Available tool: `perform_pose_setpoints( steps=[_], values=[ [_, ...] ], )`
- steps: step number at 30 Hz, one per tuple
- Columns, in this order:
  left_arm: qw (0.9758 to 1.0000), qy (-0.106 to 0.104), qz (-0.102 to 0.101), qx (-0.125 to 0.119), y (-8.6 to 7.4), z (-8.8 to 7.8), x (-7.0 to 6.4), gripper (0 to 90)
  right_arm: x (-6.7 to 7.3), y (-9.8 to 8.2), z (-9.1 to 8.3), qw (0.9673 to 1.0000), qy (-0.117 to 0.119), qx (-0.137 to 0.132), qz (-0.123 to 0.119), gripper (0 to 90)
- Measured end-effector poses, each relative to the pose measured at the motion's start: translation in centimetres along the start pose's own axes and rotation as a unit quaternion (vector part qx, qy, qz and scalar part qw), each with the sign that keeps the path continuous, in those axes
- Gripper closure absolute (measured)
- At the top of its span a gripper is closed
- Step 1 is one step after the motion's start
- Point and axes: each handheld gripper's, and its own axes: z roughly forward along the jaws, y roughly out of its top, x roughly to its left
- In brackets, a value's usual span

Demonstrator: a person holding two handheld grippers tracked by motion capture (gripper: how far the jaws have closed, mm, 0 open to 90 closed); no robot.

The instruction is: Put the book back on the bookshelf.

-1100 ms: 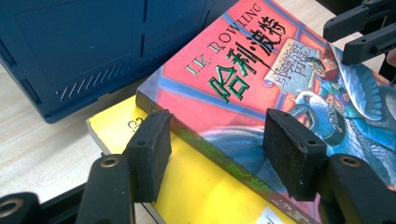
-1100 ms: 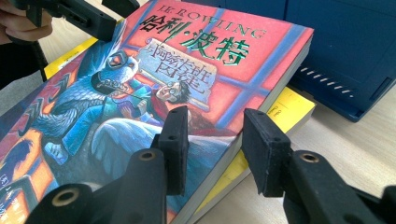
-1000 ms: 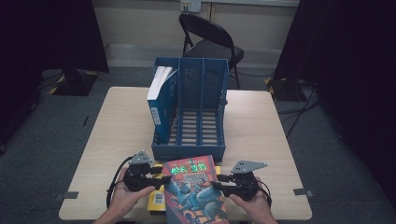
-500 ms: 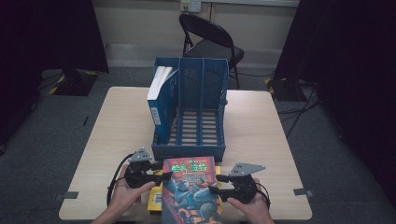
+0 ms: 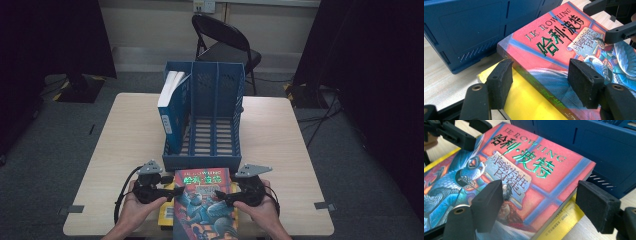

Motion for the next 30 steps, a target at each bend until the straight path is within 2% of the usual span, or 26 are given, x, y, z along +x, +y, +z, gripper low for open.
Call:
perform_pose_setpoints(
  steps=[2,4,7,15,18,20,23,25,26,27,30],
  values=[
    [1.0,-0.003,0.003,0.0,0.0,0.0,0.1,36.5,0.0,-0.5,0.0,0.9999,0.0,-0.013,0.006,22.2],
    [1.0,-0.002,0.005,0.0,0.0,0.0,0.0,36.5,-0.1,-0.8,-0.1,0.9995,0.007,-0.013,0.028,23.3],
    [0.9999,0.0,0.016,0.001,0.1,0.0,0.0,36.2,-0.1,-1.2,-0.2,0.9987,0.013,-0.018,0.046,23.5],
    [0.9999,-0.004,0.014,0.001,0.0,0.0,0.2,34.9,0.3,-1.2,-0.2,0.998,0.011,-0.011,0.061,22.9],
    [0.9999,-0.003,0.013,-0.001,0.1,0.1,0.2,34.7,0.1,-1.2,-0.2,0.9976,0.012,-0.01,0.067,27.2],
    [0.9999,-0.002,0.015,-0.002,0.1,0.3,0.0,33.2,-0.3,-1.1,-0.5,0.9957,0.01,-0.013,0.091,37.8],
    [0.9998,-0.001,0.019,-0.001,0.2,0.4,0.0,31.0,-0.7,-1.2,-0.8,0.9936,0.014,-0.024,0.109,47.1],
    [0.9998,-0.001,0.019,-0.001,0.2,0.4,0.0,30.9,-0.8,-1.2,-0.9,0.9933,0.014,-0.03,0.111,49.3],
    [0.9998,-0.001,0.02,-0.002,0.2,0.4,0.0,31.0,-0.8,-1.1,-1.3,0.9923,0.017,-0.048,0.113,55.4],
    [0.9998,-0.001,0.02,-0.002,0.2,0.4,0.0,30.9,-0.7,-1.1,-1.5,0.9926,0.016,-0.055,0.107,57.0],
    [0.9998,-0.001,0.019,-0.005,0.1,0.4,0.0,30.9,-0.4,-0.9,-1.9,0.9918,0.024,-0.069,0.105,57.6]
  ],
)
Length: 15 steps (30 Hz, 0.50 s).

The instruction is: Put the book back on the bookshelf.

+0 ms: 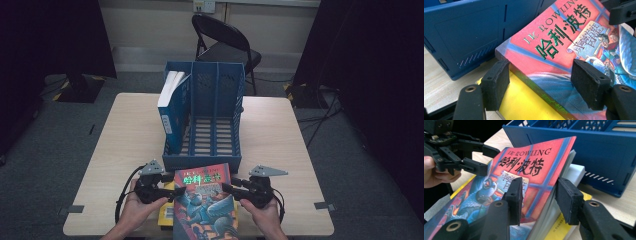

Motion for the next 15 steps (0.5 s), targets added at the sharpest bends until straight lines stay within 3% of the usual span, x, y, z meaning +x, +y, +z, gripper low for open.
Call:
perform_pose_setpoints(
  steps=[7,15],
  values=[
    [1.0,0.0,0.0,-0.001,-0.05,-0.02,0.01,30.9,-0.06,-0.21,0.03,0.9999,0.005,0.013,-0.001,59.4],
    [1.0,-0.002,0.001,-0.003,-0.11,-0.01,0.05,30.9,-0.36,-0.3,0.76,0.9998,0.007,0.018,0.003,54.5]
  ],
)
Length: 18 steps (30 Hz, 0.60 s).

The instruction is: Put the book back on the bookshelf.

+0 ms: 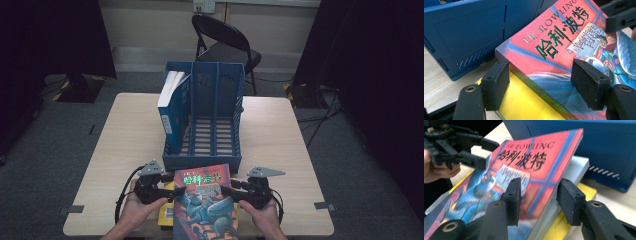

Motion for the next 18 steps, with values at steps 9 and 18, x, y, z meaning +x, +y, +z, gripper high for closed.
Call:
perform_pose_setpoints(
  steps=[9,18],
  values=[
    [1.0,-0.001,0.001,-0.004,-0.1,0.0,0.0,30.9,-0.8,2.1,2.3,0.9998,0.011,0.014,-0.009,49.4],
    [0.9996,0.006,0.004,-0.027,-0.5,0.3,-0.1,26.8,-0.3,3.0,4.0,0.9996,0.018,0.018,-0.013,50.4]
  ],
)
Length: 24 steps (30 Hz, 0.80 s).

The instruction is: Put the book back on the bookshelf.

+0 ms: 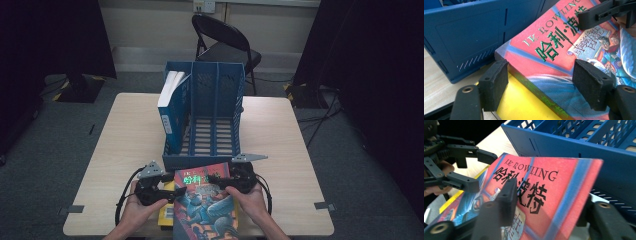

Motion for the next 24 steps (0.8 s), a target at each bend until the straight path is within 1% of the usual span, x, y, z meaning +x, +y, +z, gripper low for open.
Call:
perform_pose_setpoints(
  steps=[2,4,5,7,8,9,10,11,12,13,14,15,17,19,20,21,24],
  values=[
    [1.0,0.001,0.0,-0.004,-0.1,0.1,0.0,26.4,0.1,-0.2,0.0,0.9999,0.012,-0.002,0.003,53.8],
    [1.0,0.001,0.001,-0.007,-0.1,0.1,0.0,26.4,0.7,-0.4,0.0,0.9999,0.009,0.001,-0.009,54.2],
    [1.0,0.0,-0.001,-0.008,-0.1,0.1,0.1,26.4,1.1,-0.3,-0.1,0.9999,0.011,0.0,-0.012,56.7],
    [1.0,-0.001,-0.004,-0.006,-0.1,0.0,0.1,26.9,1.2,-0.2,-0.2,0.9998,0.016,-0.002,-0.014,60.6],
    [1.0,-0.001,-0.005,-0.007,-0.1,0.0,0.1,26.9,1.2,-0.2,-0.2,0.9998,0.016,-0.002,-0.014,60.6],
    [0.9999,-0.001,-0.008,-0.006,-0.1,0.0,0.1,27.1,1.3,-0.1,-0.4,0.9997,0.021,-0.002,-0.013,62.6],
    [0.9999,-0.001,-0.009,-0.006,-0.1,0.0,0.2,28.1,1.3,0.0,-0.6,0.9996,0.025,-0.001,-0.015,66.7],
    [0.9999,-0.002,-0.015,-0.005,0.0,-0.1,0.3,28.6,1.3,0.0,-0.7,0.9995,0.028,-0.002,-0.013,68.5],
    [0.9999,-0.002,-0.015,-0.005,0.0,-0.1,0.3,29.5,1.3,0.0,-0.7,0.9995,0.028,-0.002,-0.013,68.5],
    [0.9998,-0.004,-0.021,-0.007,0.0,-0.2,0.4,30.4,1.2,0.0,-0.8,0.9994,0.032,-0.003,-0.011,70.4],
    [0.9997,-0.006,-0.023,-0.005,0.0,-0.3,0.5,30.4,1.2,0.0,-1.0,0.9993,0.036,-0.004,-0.01,72.5],
    [0.9996,-0.007,-0.026,0.0,0.1,-0.4,0.5,30.5,1.1,0.1,-1.3,0.9989,0.046,-0.008,-0.005,75.7],
    [0.9996,-0.005,-0.027,0.009,0.2,-0.5,0.5,30.5,1.3,0.3,-1.7,0.9986,0.052,-0.009,-0.01,79.3],
    [0.9995,-0.007,-0.028,0.011,0.3,-0.5,0.5,30.3,1.4,0.4,-1.9,0.9983,0.056,-0.012,-0.01,80.3],
    [0.9994,-0.007,-0.032,0.013,0.4,-0.5,0.5,29.7,1.6,0.5,-2.0,0.9982,0.057,-0.015,-0.014,80.9],
    [0.9993,-0.009,-0.033,0.014,0.4,-0.5,0.5,28.8,1.9,0.6,-2.2,0.9981,0.055,-0.018,-0.023,82.1],
    [0.9992,-0.011,-0.035,0.013,0.4,-0.5,0.5,27.2,2.1,0.6,-2.3,0.9976,0.058,-0.028,-0.024,82.8]
  ],
)
